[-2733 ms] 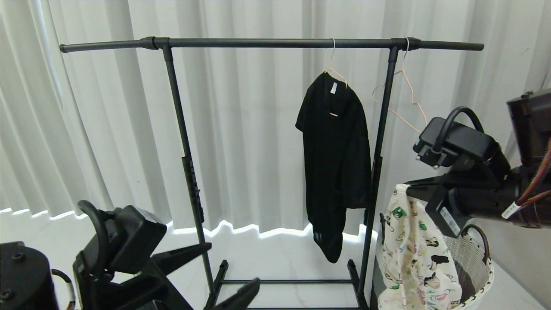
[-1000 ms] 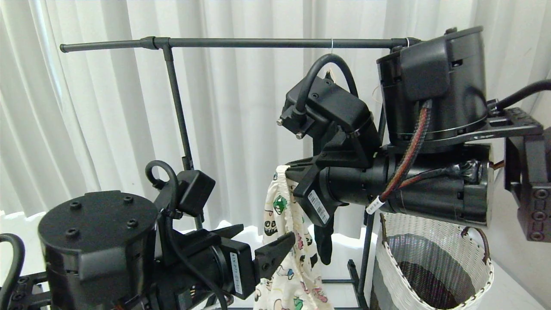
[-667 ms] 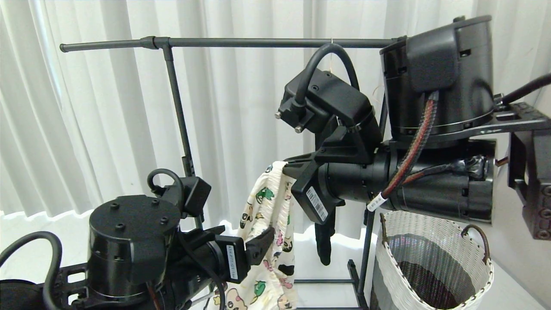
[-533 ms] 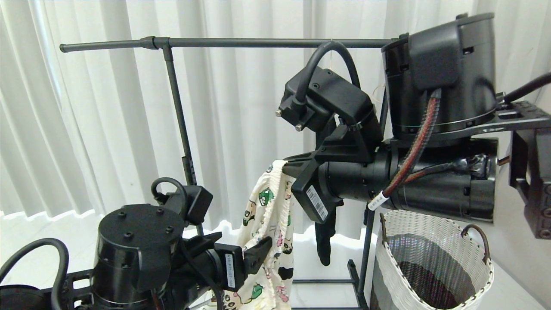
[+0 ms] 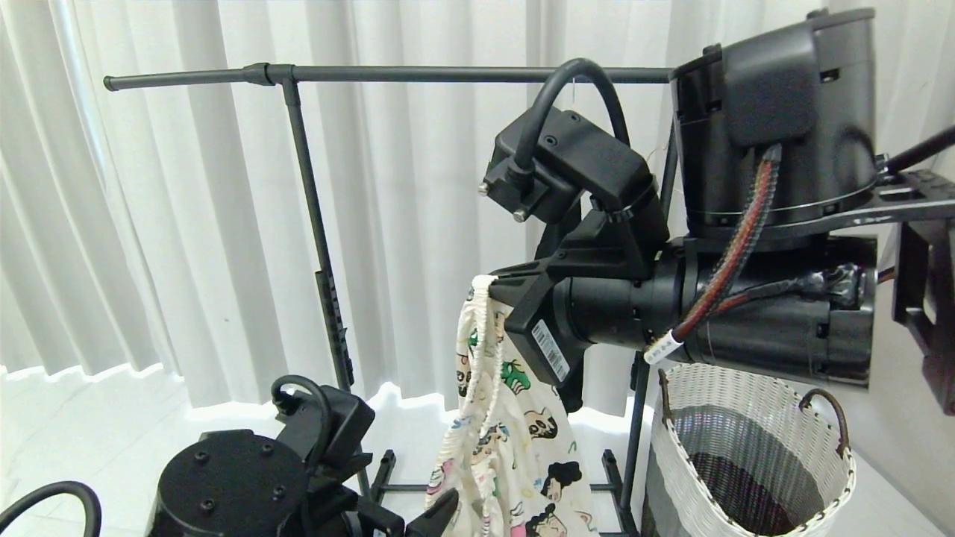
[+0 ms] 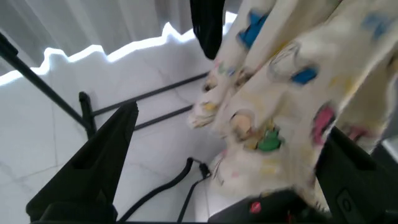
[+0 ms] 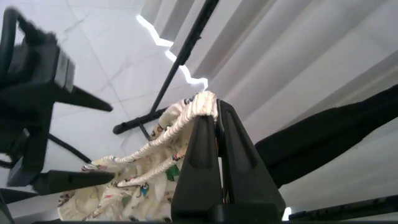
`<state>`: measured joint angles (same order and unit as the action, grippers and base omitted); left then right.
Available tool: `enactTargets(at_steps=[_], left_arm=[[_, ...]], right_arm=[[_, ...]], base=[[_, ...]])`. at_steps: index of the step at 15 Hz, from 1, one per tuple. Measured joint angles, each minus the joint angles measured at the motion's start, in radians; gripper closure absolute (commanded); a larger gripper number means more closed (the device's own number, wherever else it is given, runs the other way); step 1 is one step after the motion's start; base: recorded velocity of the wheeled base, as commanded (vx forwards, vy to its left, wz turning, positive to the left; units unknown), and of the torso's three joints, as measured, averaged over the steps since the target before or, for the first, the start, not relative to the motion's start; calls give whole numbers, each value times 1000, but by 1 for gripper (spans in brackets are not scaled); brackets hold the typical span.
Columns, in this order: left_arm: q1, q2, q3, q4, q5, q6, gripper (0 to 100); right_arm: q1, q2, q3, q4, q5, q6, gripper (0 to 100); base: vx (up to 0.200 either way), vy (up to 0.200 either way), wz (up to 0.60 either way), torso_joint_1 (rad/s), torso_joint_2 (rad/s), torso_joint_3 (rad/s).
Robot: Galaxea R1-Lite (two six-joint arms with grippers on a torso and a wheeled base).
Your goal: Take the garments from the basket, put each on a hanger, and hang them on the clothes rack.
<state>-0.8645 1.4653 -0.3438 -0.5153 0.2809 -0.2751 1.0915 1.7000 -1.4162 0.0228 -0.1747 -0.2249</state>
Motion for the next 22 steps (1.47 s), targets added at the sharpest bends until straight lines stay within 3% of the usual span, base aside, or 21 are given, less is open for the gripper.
enactTargets(at_steps=[9, 10, 16, 18, 21, 22], left_arm=[[6, -35, 79, 0, 0, -2, 0], [6, -40, 88, 0, 0, -1, 100], [5, -57, 114, -3, 30, 9, 100], [6, -66, 160, -2, 103, 46, 100], [6, -145, 156, 23, 97, 103, 100], [8, -174, 121, 86, 93, 114, 100]], right_arm=[[-14, -53, 53, 4, -49, 0, 100], [-15, -60, 61, 3, -51, 0, 100], [-32, -110, 136, 6, -66, 0, 100], [-50, -143, 199, 8, -87, 0, 100], [-84, -220, 326, 8, -93, 0, 100], [-95, -250, 368, 6, -93, 0, 100]], base=[[0, 0, 0, 0, 0, 0], [0, 0, 0, 0, 0, 0], [0, 0, 0, 0, 0, 0], [0, 0, 0, 0, 0, 0], [0, 0, 0, 0, 0, 0], [0, 0, 0, 0, 0, 0]])
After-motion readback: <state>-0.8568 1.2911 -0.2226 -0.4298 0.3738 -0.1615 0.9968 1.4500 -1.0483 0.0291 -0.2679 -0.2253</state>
